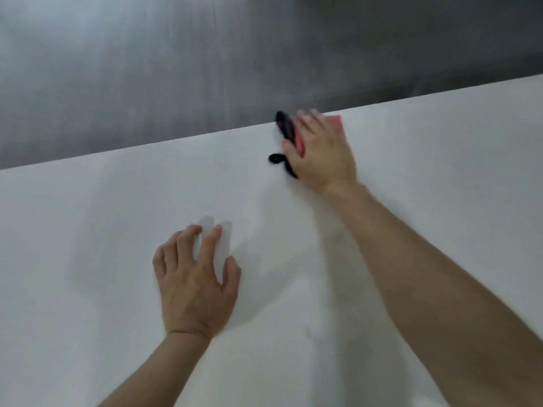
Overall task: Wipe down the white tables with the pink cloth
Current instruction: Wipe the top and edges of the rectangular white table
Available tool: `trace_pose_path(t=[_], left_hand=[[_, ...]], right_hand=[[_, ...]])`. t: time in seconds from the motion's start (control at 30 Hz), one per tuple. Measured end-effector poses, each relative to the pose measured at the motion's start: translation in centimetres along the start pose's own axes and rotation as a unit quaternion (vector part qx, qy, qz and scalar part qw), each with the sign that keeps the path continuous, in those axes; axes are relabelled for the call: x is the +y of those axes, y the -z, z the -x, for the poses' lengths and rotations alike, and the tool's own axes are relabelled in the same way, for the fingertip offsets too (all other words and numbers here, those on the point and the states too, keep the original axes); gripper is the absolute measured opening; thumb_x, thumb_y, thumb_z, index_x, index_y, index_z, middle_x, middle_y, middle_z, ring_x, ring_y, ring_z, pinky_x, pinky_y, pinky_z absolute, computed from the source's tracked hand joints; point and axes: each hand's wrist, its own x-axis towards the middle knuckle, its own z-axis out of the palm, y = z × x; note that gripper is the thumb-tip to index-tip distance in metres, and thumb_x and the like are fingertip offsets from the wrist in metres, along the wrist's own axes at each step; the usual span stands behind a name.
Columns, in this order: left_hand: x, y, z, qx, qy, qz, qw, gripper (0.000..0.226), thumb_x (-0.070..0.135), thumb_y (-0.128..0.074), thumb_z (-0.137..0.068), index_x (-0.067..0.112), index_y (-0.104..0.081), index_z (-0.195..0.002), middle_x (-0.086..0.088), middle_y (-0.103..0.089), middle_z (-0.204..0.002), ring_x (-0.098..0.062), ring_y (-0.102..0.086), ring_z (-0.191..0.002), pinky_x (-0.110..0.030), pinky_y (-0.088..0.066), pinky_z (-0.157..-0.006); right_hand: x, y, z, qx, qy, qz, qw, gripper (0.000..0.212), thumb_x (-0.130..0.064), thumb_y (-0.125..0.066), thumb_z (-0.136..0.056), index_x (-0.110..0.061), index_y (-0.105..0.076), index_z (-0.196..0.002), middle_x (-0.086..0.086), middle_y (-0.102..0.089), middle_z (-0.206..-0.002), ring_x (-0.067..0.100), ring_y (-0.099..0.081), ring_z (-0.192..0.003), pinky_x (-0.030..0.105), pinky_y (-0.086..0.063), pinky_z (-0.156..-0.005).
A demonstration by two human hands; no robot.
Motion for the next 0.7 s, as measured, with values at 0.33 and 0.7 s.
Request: trace_pose_path(t=[0.33,0.7], left_hand=[[-0.1,-0.3,-0.2,0.038,-0.009,0.051,0.998,0.048,0.030,-0.048,-0.100,0.017,-0.066,-0.143,-0.014,-0.057,-0.144,-0.042,-0.050,-0.134,-0.058,-0.035,-0.118],[-0.1,-0.5,-0.4,0.090,-0.001,0.067,0.994,0.040,0.026,-0.045,-0.102,0.010,-0.062,-0.135,-0.015,-0.063,-0.130,-0.040,-0.053,-0.125,-0.054,-0.038,-0.113]], right_hand=[[-2.9,0.4,7.7,0.021,-0.073,0.040,0.996,0.070,-0.047,-0.035,-0.111,-0.011,-0.028,-0.171,0.009,-0.023,-0.179,0.026,-0.017,-0.167,0.047,-0.003,-0.136],[10.2,6.4,27.0,0.003,-0.125,0.053,0.991,0.069,-0.053,-0.032,-0.113,-0.015,-0.031,-0.171,0.003,-0.024,-0.179,0.021,-0.018,-0.167,0.045,-0.013,-0.137]])
